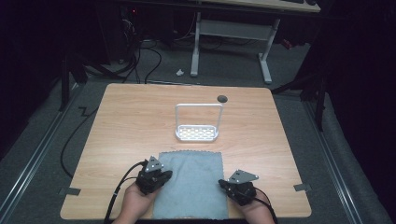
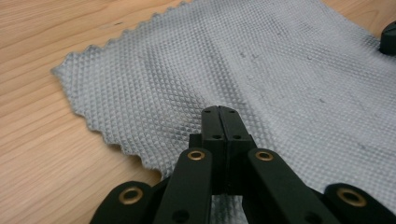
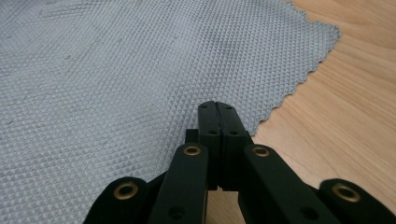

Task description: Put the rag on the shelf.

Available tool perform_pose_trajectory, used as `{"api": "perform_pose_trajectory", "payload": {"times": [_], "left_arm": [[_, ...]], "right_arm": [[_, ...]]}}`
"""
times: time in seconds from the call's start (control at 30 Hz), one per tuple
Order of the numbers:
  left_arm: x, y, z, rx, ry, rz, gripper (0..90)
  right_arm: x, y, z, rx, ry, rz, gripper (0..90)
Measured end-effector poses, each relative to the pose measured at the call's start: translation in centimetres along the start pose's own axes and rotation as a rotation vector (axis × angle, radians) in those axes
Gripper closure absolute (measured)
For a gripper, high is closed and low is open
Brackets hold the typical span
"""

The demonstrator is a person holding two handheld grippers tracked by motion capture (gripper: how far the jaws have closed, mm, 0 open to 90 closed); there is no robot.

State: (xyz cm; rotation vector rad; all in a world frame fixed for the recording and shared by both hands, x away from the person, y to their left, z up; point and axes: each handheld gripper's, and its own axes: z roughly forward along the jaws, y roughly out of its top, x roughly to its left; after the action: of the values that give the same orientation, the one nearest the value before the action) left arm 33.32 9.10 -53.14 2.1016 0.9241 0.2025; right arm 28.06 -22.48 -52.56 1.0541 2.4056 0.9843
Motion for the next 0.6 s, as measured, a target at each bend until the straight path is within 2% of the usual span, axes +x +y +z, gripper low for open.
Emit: {"api": "perform_pose_trajectory", "payload": {"times": [0.03, 0.07, 0.1, 0.2, 0.23, 0.37, 0.4, 0.47, 0.5, 0.53, 0.57, 0.6], "left_arm": [[-0.2, 0.1, 0.2, 0.000, -0.007, 0.002, 89.8], [-0.7, 0.1, 0.4, -0.008, -0.019, -0.018, 89.9], [-1.0, 0.1, 0.4, -0.001, -0.022, 0.007, 89.8], [-1.4, 0.1, 0.5, 0.003, -0.028, 0.020, 89.8], [-1.7, 0.1, 0.4, 0.012, -0.040, 0.024, 89.8], [-1.8, -0.1, 0.2, 0.004, -0.029, 0.040, 87.9], [-1.6, -0.2, 0.1, -0.005, -0.014, 0.035, 84.9], [-1.3, -0.2, -0.1, -0.017, -0.002, 0.026, 80.3], [-0.4, -0.2, -0.6, -0.048, 0.026, -0.011, 78.4], [0.2, -0.1, -0.8, -0.062, 0.043, -0.029, 75.9], [0.2, -0.1, -0.8, -0.062, 0.043, -0.029, 73.7], [1.4, 0.1, -1.0, -0.081, 0.079, -0.061, 72.9]], "right_arm": [[0.0, -0.1, -0.2, 0.005, -0.004, -0.004, 90.0], [-0.1, -0.3, -0.4, 0.005, -0.007, -0.013, 90.0], [-0.3, -0.7, -0.9, 0.014, -0.011, -0.019, 90.0], [-0.6, -1.2, -1.4, 0.016, -0.023, -0.020, 90.0], [-1.1, -1.7, -1.9, 0.015, -0.020, 0.009, 90.0], [-1.6, -1.9, -2.0, 0.007, 0.005, 0.036, 90.0], [-1.7, -1.9, -2.1, 0.009, 0.005, 0.041, 90.0], [-2.1, -2.0, -2.4, -0.023, 0.010, 0.061, 90.0], [-2.3, -2.1, -2.5, -0.043, 0.012, 0.077, 90.0], [-2.5, -2.1, -2.6, -0.054, 0.009, 0.093, 90.0], [-2.5, -2.1, -2.6, -0.054, 0.009, 0.093, 90.0], [-2.8, -2.2, -2.8, -0.074, -0.002, 0.111, 88.7]]}}
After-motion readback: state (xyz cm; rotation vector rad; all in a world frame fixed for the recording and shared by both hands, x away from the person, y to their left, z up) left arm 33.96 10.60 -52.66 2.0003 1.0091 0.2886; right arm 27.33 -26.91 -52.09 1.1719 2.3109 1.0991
